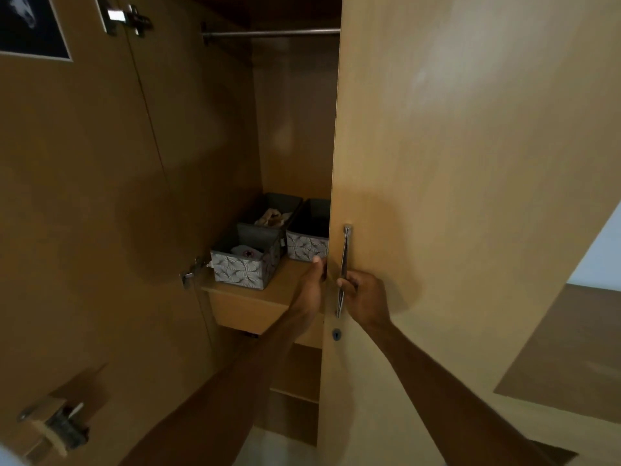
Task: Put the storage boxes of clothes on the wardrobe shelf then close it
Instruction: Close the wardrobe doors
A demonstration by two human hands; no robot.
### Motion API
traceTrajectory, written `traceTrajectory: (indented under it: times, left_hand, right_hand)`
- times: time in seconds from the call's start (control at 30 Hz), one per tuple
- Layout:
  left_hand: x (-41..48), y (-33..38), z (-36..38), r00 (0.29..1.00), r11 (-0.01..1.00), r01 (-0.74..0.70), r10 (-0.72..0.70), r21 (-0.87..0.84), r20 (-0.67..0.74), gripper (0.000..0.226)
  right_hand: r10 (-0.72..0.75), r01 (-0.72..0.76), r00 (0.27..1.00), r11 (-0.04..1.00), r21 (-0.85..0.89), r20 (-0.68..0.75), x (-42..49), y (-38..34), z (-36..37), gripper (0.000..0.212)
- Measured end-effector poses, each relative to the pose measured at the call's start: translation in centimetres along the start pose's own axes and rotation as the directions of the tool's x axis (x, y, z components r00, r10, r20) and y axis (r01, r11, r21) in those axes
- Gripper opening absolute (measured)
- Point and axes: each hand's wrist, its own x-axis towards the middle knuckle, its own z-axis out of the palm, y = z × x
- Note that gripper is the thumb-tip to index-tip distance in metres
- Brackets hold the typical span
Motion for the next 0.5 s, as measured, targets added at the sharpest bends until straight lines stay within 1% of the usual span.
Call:
traceTrajectory:
  times: [0.17,0.33,0.5]
  left_hand:
    - [2.0,0.1,-0.6,0.999,0.999,0.022,-0.023,0.023,0.04,0.049]
    - [3.0,0.2,-0.8,0.996,0.999,0.044,-0.045,0.018,0.078,0.049]
    - [3.1,0.5,-0.8,0.99,0.999,0.052,-0.052,0.001,0.129,0.048]
  right_hand:
    - [0.017,-0.016,1.0,0.999,-0.037,0.012,1.3,0.2,0.2,0.028]
    - [0.049,-0.047,0.999,0.997,-0.068,0.021,2.2,0.5,0.5,0.021]
    - [0.083,-0.08,0.996,0.995,-0.063,0.034,2.7,0.8,0.6,0.021]
